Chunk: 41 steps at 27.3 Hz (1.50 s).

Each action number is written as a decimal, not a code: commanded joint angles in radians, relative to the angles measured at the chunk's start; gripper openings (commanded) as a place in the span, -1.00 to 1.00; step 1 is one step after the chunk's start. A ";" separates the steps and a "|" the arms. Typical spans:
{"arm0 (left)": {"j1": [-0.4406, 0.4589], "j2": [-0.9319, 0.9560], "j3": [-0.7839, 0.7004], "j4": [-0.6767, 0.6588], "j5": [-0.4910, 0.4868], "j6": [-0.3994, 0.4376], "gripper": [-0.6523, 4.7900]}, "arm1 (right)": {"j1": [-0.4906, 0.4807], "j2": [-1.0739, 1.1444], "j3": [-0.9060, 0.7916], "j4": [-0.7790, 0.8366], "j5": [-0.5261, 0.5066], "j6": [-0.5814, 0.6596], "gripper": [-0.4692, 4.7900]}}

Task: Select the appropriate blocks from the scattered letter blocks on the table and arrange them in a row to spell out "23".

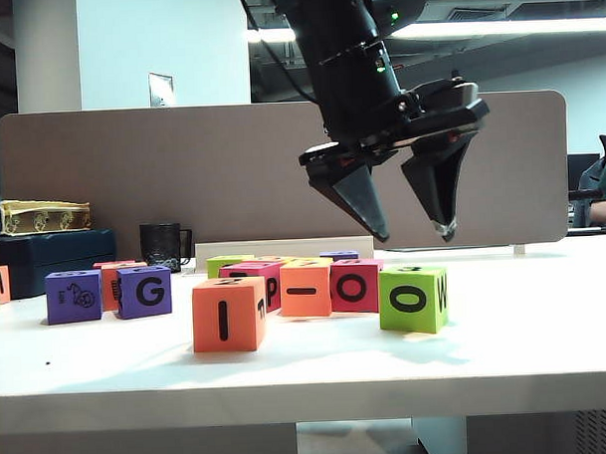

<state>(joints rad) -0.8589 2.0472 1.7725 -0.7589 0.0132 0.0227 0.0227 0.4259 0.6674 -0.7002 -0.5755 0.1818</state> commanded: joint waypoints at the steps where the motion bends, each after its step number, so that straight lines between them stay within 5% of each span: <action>1: 0.004 0.008 -0.001 0.086 -0.040 -0.088 0.71 | 0.000 0.001 0.002 0.013 0.000 -0.003 -0.83; 4: 0.007 0.021 -0.001 0.119 -0.039 -0.120 0.89 | 0.000 0.001 0.002 0.013 0.000 -0.003 -0.83; 14: 0.012 0.105 -0.001 0.127 -0.048 -0.136 0.88 | 0.000 0.001 0.002 0.013 -0.003 -0.003 -0.83; 19: 0.012 0.121 -0.001 0.127 -0.066 -0.138 0.78 | 0.000 0.001 0.002 0.013 -0.003 -0.003 -0.82; 24: 0.012 0.121 -0.001 0.119 -0.066 -0.159 0.30 | 0.000 0.001 0.002 0.013 -0.003 -0.003 -0.83; 34: 0.017 0.035 0.000 -0.084 -0.062 -0.187 0.30 | 0.000 0.001 0.002 -0.015 -0.011 -0.003 -0.83; 41: 0.018 -0.040 0.000 -0.167 -0.068 -0.293 0.30 | 0.000 0.001 0.003 -0.103 -0.101 -0.008 -0.82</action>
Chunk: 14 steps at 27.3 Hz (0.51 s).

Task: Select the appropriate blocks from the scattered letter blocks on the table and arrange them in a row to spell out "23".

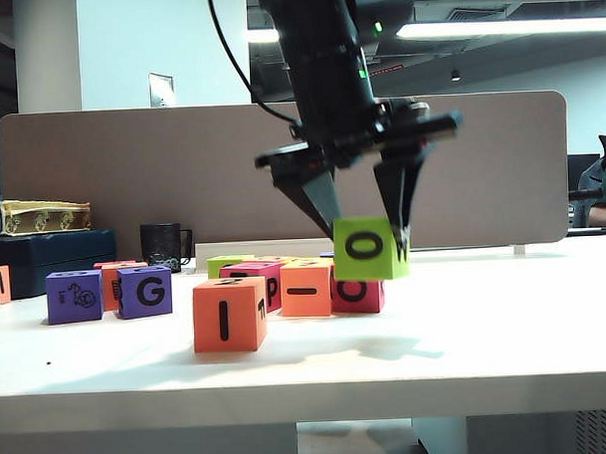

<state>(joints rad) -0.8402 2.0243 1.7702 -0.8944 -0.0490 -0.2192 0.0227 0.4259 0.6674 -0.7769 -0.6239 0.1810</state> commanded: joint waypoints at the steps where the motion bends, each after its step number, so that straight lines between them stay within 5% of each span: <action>1: 0.002 -0.021 0.002 -0.041 -0.012 -0.072 0.30 | 0.000 0.001 0.003 -0.037 -0.069 -0.011 -0.83; 14: 0.025 0.005 -0.001 -0.077 -0.054 -0.292 0.30 | 0.000 0.000 0.003 -0.138 -0.114 -0.089 -0.83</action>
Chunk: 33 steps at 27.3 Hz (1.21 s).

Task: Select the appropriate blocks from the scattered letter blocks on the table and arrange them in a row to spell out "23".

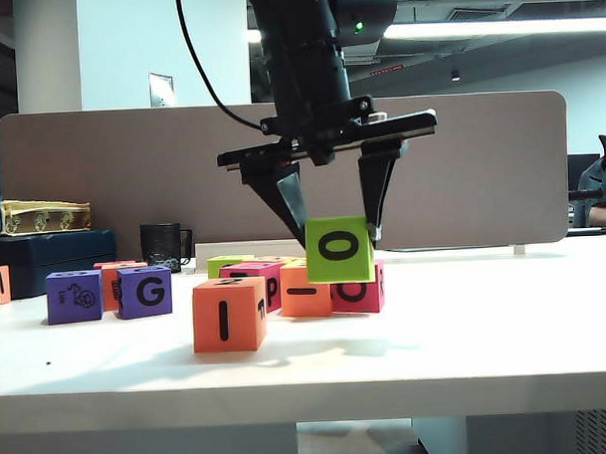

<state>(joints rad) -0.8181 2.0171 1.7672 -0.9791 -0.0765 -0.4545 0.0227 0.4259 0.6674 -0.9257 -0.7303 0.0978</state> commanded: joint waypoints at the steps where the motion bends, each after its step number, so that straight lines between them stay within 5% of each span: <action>1: 0.003 0.018 0.002 0.007 -0.025 -0.067 0.30 | 0.000 0.000 0.003 0.010 -0.008 -0.006 -0.82; 18: 0.022 0.076 -0.043 -0.052 -0.024 -0.148 0.31 | 0.000 0.000 0.002 0.010 -0.005 -0.006 -0.82; 24: 0.021 0.075 -0.044 -0.055 -0.005 -0.144 0.51 | 0.000 0.000 0.002 0.010 -0.005 -0.006 -0.83; 33: 0.020 0.068 0.044 -0.124 -0.016 -0.092 0.51 | 0.000 0.000 0.002 0.009 -0.005 -0.005 -0.82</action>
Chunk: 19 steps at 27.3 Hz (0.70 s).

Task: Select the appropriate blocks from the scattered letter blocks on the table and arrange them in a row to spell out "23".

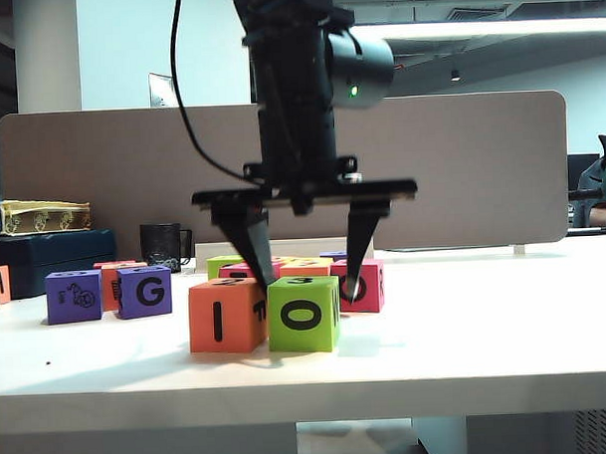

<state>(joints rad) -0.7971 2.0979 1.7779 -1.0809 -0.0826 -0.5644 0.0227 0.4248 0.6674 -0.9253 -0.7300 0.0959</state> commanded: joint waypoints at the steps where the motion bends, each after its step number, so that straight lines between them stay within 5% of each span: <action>1: -0.001 -0.015 0.045 -0.029 -0.010 0.021 0.51 | 0.000 0.001 0.003 0.009 -0.006 -0.003 -0.83; 5: 0.000 -0.032 0.096 -0.081 -0.018 0.073 0.51 | 0.000 0.001 0.002 0.009 -0.006 -0.003 -0.83; 15: 0.030 -0.077 0.132 -0.217 -0.238 0.208 0.47 | 0.000 0.001 0.002 0.009 -0.005 -0.003 -0.83; 19: 0.089 -0.075 0.122 -0.293 -0.332 0.244 -0.05 | 0.000 0.001 0.002 0.010 -0.005 -0.003 -0.83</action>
<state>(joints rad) -0.7177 2.0270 1.8984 -1.3529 -0.3759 -0.3309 0.0227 0.4248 0.6674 -0.9253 -0.7300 0.0959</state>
